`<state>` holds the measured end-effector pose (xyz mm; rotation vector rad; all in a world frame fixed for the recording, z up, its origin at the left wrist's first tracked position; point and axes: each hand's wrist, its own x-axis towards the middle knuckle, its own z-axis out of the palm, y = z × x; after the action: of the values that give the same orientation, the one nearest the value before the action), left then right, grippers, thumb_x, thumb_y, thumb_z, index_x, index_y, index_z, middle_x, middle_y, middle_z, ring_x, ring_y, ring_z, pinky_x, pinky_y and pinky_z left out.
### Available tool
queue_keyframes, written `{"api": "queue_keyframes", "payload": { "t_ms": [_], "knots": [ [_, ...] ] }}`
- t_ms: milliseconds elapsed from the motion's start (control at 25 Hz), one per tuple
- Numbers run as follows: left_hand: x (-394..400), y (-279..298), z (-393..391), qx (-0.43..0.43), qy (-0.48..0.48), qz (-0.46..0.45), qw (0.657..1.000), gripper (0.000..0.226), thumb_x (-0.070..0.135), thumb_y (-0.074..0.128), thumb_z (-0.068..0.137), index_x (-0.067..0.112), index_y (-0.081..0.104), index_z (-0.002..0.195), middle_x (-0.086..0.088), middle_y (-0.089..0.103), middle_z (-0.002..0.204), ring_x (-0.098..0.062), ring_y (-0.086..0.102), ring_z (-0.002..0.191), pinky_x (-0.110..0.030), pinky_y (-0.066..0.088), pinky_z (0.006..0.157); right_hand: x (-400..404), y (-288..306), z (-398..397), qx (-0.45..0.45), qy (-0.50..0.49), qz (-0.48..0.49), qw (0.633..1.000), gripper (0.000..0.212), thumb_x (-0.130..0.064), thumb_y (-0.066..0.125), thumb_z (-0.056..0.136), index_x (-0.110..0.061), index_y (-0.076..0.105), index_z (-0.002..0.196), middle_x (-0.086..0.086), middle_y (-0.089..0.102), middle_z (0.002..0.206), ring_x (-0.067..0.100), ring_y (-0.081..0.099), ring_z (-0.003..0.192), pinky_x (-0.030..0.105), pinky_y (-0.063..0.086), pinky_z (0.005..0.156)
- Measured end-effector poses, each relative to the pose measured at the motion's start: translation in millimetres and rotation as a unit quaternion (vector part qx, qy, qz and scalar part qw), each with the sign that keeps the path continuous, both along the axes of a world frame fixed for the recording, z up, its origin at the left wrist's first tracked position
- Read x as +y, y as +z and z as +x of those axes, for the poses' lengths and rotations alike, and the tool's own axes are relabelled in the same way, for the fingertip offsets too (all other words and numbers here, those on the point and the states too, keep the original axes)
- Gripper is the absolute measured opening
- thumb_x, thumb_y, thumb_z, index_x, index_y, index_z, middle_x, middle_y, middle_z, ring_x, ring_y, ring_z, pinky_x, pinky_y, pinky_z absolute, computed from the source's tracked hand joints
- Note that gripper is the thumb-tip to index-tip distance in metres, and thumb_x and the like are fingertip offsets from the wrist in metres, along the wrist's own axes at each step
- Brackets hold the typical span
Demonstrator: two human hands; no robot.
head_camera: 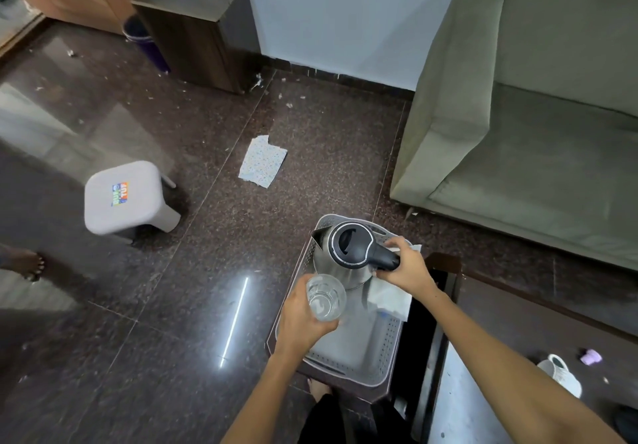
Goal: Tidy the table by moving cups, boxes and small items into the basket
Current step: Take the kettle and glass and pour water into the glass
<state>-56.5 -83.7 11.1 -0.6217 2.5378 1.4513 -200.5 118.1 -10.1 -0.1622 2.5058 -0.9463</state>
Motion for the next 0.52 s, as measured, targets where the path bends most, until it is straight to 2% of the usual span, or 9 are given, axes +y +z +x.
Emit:
{"api": "queue_keyframes", "payload": {
  "t_ms": [80, 200, 280, 360, 440, 520],
  "knots": [
    [-0.9, -1.3, 1.5, -0.003, 0.003, -0.004, 1.0, 0.081, 0.03, 0.086, 0.042, 0.039, 0.04, 0.108, 0.013, 0.061, 0.1, -0.007, 0.059, 0.089, -0.01, 0.045, 0.072, -3.3, -5.6, 8.5, 0.016, -0.03, -0.03, 0.999, 0.063, -0.019, 0.085, 0.059, -0.017, 0.05, 0.112, -0.008, 0.063, 0.091, 0.017, 0.065, 0.079, 0.032, 0.051, 0.073],
    [-3.8, -2.7, 4.1, -0.003, 0.011, -0.007, 1.0, 0.081, 0.035, 0.084, 0.041, 0.042, 0.039, 0.108, 0.013, 0.062, 0.1, -0.009, 0.061, 0.089, -0.023, 0.052, 0.076, -5.3, -11.4, 22.5, 0.022, -0.049, -0.061, 0.997, 0.07, -0.017, 0.081, 0.059, -0.027, 0.049, 0.121, 0.009, 0.071, 0.089, 0.019, 0.068, 0.076, 0.037, 0.057, 0.072],
    [-6.8, -3.4, 5.6, -0.009, 0.012, -0.008, 1.0, 0.081, 0.037, 0.084, 0.041, 0.042, 0.039, 0.108, 0.013, 0.062, 0.1, -0.009, 0.062, 0.09, -0.027, 0.053, 0.077, -10.6, -11.2, 34.0, 0.015, -0.077, -0.084, 0.993, 0.071, -0.011, 0.079, 0.06, -0.026, 0.052, 0.124, 0.011, 0.071, 0.088, 0.018, 0.069, 0.076, 0.03, 0.056, 0.072],
    [-8.9, -3.4, 7.0, -0.013, 0.013, -0.01, 1.0, 0.081, 0.037, 0.084, 0.041, 0.038, 0.042, 0.111, 0.014, 0.062, 0.101, -0.008, 0.062, 0.091, -0.027, 0.053, 0.078, -20.4, -6.4, 45.9, 0.012, -0.119, -0.111, 0.987, 0.068, -0.005, 0.078, 0.062, -0.02, 0.056, 0.124, 0.007, 0.07, 0.085, 0.012, 0.067, 0.074, 0.014, 0.052, 0.07],
    [-10.9, -3.4, 8.4, -0.013, 0.013, -0.014, 1.0, 0.082, 0.037, 0.083, 0.042, 0.033, 0.044, 0.114, 0.013, 0.063, 0.103, -0.008, 0.062, 0.092, -0.027, 0.053, 0.078, -33.6, 3.2, 51.7, 0.02, -0.139, -0.136, 0.981, 0.059, -0.005, 0.078, 0.063, -0.022, 0.061, 0.117, -0.002, 0.067, 0.077, -0.002, 0.061, 0.068, 0.006, 0.047, 0.066],
    [-12.9, -4.3, 10.2, -0.012, 0.014, -0.019, 1.0, 0.082, 0.035, 0.083, 0.042, 0.031, 0.045, 0.114, 0.013, 0.063, 0.103, -0.008, 0.061, 0.092, -0.025, 0.052, 0.078, -45.8, 13.0, 50.7, 0.038, -0.133, -0.144, 0.98, 0.042, -0.016, 0.075, 0.062, -0.031, 0.063, 0.099, -0.005, 0.064, 0.064, -0.004, 0.057, 0.059, 0.015, 0.048, 0.061]
  ]
}}
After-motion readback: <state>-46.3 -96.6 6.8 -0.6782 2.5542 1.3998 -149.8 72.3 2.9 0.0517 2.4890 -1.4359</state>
